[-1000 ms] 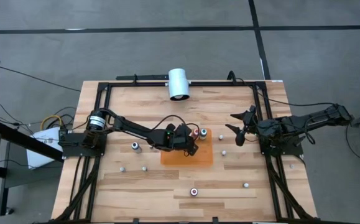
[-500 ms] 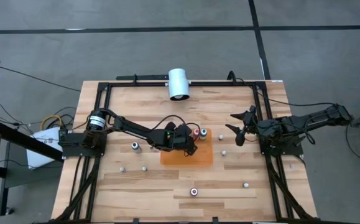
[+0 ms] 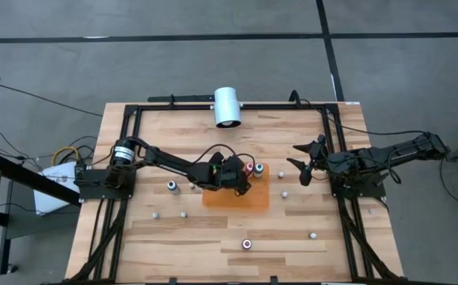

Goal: Pick & Place food coloring
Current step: Put the large pink food coloring into the orange bin

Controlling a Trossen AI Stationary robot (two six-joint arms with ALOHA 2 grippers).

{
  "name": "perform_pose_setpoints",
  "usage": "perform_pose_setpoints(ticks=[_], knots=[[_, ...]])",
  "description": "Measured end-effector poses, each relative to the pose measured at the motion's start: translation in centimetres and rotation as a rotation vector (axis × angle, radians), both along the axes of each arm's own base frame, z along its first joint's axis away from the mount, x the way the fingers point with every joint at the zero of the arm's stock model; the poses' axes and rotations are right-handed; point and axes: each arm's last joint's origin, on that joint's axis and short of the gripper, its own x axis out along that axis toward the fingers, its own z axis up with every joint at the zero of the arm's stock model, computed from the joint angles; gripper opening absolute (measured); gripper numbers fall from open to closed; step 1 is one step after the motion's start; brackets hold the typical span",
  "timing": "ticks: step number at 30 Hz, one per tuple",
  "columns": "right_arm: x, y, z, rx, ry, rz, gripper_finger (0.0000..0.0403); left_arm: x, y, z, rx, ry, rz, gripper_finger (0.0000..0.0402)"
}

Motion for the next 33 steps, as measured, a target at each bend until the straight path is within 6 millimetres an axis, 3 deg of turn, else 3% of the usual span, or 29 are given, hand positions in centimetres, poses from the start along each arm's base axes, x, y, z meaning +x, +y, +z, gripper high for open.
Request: perform_pose_setpoints(ticks=[16, 25, 33], knots=[[0.0, 0.0, 0.0, 0.0, 0.0, -0.001, 0.024, 0.1, -0.2, 0.2, -0.023, 0.018, -0.041, 0.0197], [0.0, 0.0, 0.0, 0.0, 0.0, 0.0, 0.024, 0.8, -0.2, 3.1, 0.004, 0.094, -0.037, 0.0197], [0.0, 0.0, 0.0, 0.0, 0.0, -0.001, 0.024, 0.1, -0.1, 4.5, 0.001, 0.203, 0.033, 0.0197]])
